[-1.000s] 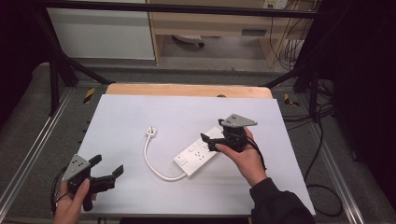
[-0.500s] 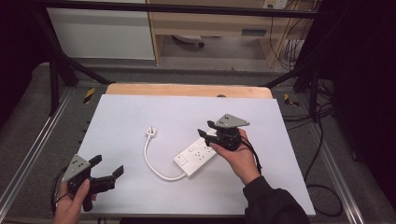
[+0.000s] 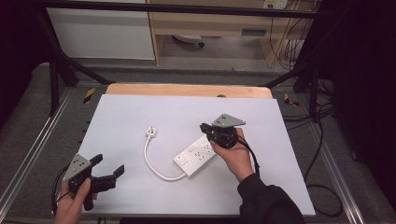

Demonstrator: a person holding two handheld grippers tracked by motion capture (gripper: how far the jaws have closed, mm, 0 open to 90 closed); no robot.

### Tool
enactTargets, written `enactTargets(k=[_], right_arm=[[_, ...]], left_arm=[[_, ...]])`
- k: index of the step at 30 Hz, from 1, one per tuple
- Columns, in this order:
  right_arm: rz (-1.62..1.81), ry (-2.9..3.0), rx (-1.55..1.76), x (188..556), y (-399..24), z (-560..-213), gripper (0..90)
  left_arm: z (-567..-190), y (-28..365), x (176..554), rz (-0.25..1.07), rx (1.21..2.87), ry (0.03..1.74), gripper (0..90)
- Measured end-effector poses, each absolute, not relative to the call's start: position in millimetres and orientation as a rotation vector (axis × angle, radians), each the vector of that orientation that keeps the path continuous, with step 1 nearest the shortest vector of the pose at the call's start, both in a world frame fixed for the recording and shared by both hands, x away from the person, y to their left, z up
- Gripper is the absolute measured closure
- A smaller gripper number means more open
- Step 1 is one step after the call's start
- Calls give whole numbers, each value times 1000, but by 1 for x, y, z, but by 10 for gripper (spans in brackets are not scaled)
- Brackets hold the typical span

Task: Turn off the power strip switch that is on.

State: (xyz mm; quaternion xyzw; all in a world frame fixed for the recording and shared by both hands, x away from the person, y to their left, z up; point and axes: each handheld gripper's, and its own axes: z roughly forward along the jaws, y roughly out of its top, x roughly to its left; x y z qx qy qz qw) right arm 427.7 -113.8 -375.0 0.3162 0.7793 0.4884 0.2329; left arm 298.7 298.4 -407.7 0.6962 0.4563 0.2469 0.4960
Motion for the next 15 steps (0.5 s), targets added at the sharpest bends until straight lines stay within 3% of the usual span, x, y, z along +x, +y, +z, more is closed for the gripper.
enactTargets(k=[15], right_arm=[[1299,2193,922,436,-116,-389,900]], left_arm=[[-408,299,299,595,1681,1108,49]])
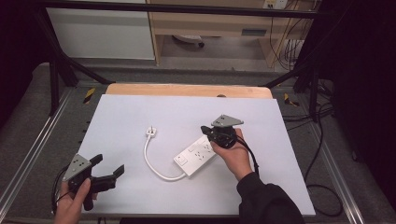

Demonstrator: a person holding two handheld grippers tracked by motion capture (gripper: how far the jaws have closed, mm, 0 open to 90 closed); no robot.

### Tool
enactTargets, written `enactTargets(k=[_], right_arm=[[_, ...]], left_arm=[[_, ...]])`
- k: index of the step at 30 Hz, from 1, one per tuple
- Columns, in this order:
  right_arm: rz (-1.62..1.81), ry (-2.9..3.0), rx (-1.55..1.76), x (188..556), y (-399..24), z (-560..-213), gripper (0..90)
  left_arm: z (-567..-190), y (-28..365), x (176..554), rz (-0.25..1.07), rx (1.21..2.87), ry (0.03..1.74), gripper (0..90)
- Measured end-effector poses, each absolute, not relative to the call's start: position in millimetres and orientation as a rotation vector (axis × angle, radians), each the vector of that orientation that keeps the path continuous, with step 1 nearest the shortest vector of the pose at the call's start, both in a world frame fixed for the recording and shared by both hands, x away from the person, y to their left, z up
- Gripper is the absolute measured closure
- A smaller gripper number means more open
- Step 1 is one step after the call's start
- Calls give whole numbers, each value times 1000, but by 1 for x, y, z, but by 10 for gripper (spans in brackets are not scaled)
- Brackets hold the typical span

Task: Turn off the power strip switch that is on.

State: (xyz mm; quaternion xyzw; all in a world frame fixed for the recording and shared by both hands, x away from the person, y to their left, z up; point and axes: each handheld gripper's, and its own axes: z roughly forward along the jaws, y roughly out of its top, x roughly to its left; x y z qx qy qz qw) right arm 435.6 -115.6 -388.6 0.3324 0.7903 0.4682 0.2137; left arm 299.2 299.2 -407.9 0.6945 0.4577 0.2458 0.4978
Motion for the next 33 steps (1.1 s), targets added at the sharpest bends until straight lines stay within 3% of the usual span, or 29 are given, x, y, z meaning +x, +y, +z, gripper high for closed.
enactTargets(k=[33], right_arm=[[1220,2260,1018,445,-120,-423,900]], left_arm=[[-408,299,300,593,1692,1107,49]])
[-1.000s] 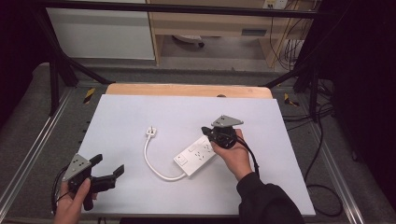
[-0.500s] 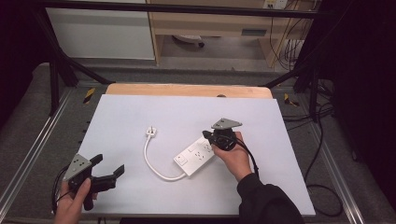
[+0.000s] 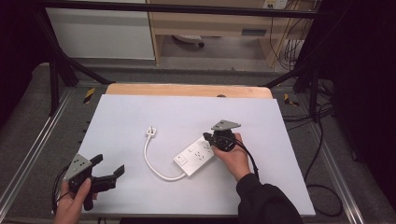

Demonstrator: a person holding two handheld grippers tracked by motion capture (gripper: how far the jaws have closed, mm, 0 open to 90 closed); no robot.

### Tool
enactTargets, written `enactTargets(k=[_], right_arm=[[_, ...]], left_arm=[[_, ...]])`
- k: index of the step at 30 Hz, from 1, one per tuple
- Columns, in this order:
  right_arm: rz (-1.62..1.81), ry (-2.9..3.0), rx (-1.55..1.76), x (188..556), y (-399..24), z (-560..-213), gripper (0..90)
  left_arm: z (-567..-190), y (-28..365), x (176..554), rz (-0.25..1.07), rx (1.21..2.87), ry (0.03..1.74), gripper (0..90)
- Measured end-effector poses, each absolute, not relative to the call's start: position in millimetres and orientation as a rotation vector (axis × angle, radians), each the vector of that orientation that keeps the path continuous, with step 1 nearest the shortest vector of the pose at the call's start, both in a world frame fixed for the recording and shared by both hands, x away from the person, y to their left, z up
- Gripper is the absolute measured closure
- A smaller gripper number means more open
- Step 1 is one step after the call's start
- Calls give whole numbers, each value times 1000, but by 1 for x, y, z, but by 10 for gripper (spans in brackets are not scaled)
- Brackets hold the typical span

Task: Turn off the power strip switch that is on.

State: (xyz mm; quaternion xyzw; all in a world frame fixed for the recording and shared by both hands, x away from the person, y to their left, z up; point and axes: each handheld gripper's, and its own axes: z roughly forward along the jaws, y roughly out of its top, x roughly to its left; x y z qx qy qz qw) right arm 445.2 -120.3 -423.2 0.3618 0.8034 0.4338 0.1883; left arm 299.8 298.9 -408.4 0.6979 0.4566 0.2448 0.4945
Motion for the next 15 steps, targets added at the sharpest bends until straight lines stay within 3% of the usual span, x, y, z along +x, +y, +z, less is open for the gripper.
enactTargets(k=[15], right_arm=[[1204,2274,1036,450,-116,-434,900]], left_arm=[[-409,298,300,588,1703,1104,49]])
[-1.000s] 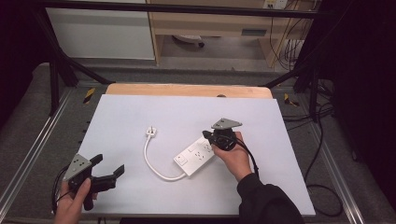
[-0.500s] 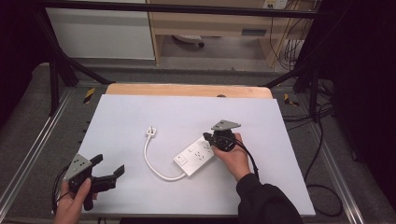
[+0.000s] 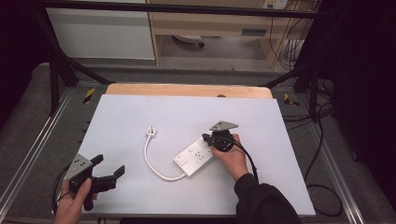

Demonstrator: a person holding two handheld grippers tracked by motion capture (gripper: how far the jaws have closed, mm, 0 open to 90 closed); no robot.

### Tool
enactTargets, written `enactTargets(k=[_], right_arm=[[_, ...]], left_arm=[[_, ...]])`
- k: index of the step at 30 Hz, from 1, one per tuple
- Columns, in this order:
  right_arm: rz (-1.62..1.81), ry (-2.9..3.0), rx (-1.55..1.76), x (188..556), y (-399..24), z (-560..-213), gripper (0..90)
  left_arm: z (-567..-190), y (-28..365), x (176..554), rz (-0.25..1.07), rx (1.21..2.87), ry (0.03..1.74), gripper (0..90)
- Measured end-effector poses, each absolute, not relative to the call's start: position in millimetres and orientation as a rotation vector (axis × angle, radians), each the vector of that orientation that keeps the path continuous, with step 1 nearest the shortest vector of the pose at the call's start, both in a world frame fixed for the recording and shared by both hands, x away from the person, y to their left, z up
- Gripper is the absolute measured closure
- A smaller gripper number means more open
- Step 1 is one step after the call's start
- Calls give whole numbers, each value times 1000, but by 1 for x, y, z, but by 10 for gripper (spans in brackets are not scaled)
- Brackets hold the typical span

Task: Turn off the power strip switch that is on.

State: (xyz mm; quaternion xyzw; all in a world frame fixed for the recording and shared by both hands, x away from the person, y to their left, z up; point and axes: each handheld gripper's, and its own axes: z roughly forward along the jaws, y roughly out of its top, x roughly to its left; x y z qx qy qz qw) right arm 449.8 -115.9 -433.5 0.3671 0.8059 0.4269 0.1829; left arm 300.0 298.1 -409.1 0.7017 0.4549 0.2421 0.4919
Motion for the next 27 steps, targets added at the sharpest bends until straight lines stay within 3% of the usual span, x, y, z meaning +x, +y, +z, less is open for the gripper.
enactTargets(k=[27], right_arm=[[1203,2278,1038,452,-112,-440,900]], left_arm=[[-409,297,300,584,1704,1099,49]])
